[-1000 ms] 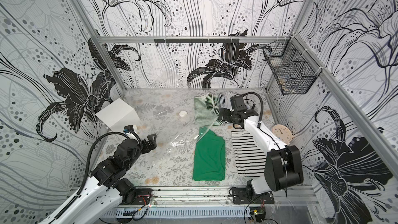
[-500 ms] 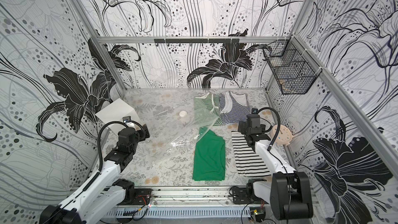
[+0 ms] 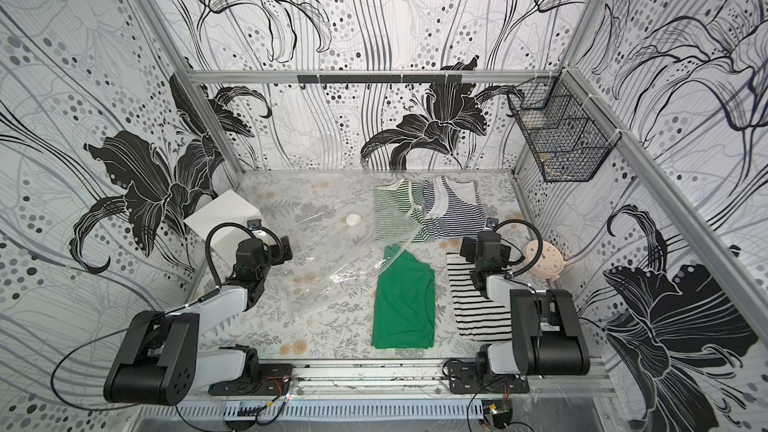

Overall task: Take the tank top out of the vacuum bag
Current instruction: Reset both arms

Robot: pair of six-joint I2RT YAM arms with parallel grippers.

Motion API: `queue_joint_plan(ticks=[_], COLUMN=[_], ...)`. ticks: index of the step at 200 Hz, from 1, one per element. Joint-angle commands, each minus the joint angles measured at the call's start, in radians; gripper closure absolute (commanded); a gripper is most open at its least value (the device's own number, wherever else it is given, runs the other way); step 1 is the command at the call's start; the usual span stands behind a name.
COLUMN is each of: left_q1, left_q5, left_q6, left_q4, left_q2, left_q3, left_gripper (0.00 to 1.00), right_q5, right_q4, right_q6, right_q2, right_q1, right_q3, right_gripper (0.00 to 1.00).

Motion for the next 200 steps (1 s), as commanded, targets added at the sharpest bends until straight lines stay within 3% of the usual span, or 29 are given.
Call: queue_joint_plan(ticks=[1,22,38,103,162,200], left_q1=[0.031,0.095,0.129,0.131,0.132,0.145], left_q5=[0.055,0.144,0.192,0.200,0.203,0.337], left_q6=[0.073,0.065,0.034,0.034,0.034,0.075], left_q4=[0.154,0.231,0.210,0.224,0.225,0.229], left_q2=[0.083,0.183,0.170,0.171,0.171,0.167], left_q3=[0.056,0.078,0.080,0.070,0.069,0.065], left_gripper=[0.01,0.01,0.01,0.01,0.01,0.01], right_q5=[-0.031,-0.043,-0.058,-0.149,-0.157,-0.242], right_q4=[0.123,0.175,0.203,0.284,0.280,0.341], right_q6=[-0.004,-0.020,-0.027,-0.100,-0.102,-0.142], right_q2=[-0.001,-0.006,-0.010,0.060,0.056,0.088], right_q1=[-0.003,-0.003,-0.003,0.020,0.020,0.023], right_q3=[-0.018,-0.047,-0.064,-0.065,-0.067,-0.085], right_gripper=[0.01,0.01,0.01,0.01,0.01,0.01])
